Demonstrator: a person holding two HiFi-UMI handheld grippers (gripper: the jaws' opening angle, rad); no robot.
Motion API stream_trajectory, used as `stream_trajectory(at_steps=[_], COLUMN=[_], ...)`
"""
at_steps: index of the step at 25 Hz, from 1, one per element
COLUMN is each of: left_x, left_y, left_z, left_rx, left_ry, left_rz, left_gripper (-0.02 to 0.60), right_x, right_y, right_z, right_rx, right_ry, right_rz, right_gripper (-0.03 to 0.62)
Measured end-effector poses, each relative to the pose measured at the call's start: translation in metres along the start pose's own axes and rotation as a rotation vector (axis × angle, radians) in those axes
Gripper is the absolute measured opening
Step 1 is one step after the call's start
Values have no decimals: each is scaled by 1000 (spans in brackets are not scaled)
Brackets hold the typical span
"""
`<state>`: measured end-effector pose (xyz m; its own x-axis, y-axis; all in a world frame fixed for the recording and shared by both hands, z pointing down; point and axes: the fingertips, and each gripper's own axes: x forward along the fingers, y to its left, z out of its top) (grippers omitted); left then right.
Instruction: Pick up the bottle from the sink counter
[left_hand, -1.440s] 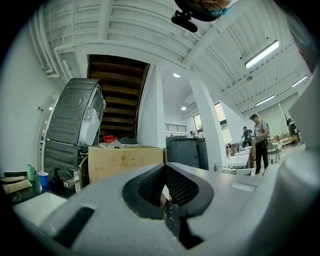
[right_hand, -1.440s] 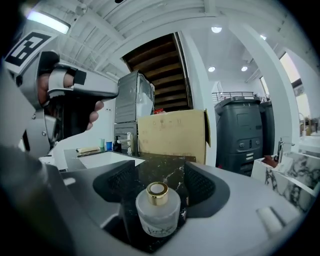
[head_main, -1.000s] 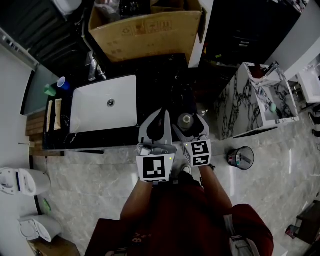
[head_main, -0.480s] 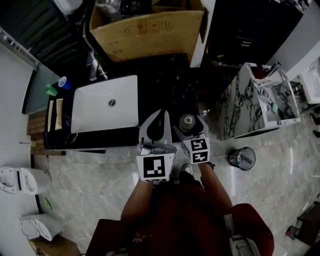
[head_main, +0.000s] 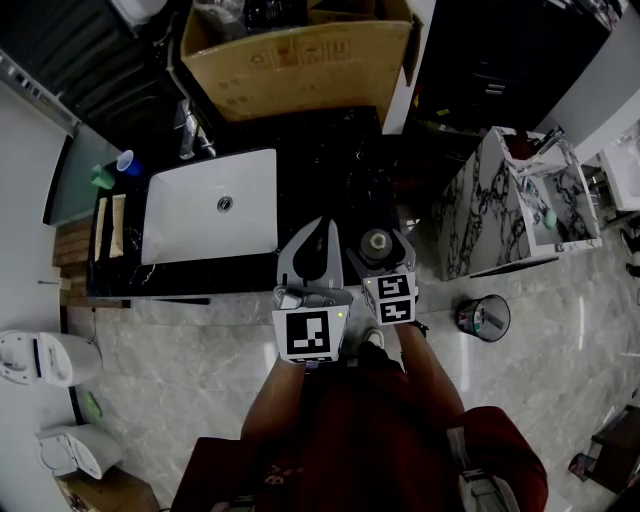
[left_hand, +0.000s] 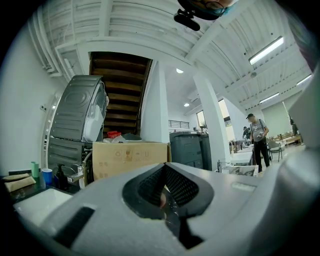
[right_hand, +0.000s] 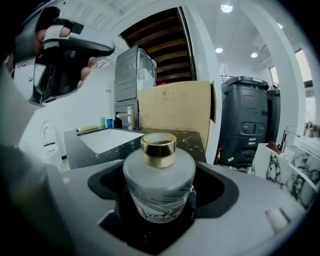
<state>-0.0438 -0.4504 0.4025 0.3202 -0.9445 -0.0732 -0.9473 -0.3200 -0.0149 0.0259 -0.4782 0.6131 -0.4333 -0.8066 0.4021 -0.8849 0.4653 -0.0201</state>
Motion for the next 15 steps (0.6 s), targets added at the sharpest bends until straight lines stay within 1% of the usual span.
stream_trajectory(at_steps=[2, 5, 6, 15], left_x=[1, 0, 0, -2], left_y=[1, 1, 1, 3], left_z=[0, 1, 1, -4], left_rx=[-2, 0, 0, 5], left_ry=[-1, -5, -4, 9], left_rz=[1, 0, 0, 0], left_gripper=[2, 2, 2, 2], right_x=[1, 0, 0, -1], right_y=[0, -1, -1, -1], right_z=[-1, 2, 2, 2], right_rx=[-16, -37, -42, -48], right_ry=[9, 4, 1, 1], right_rz=[-10, -33, -36, -39], right_gripper=[394, 348, 344, 341])
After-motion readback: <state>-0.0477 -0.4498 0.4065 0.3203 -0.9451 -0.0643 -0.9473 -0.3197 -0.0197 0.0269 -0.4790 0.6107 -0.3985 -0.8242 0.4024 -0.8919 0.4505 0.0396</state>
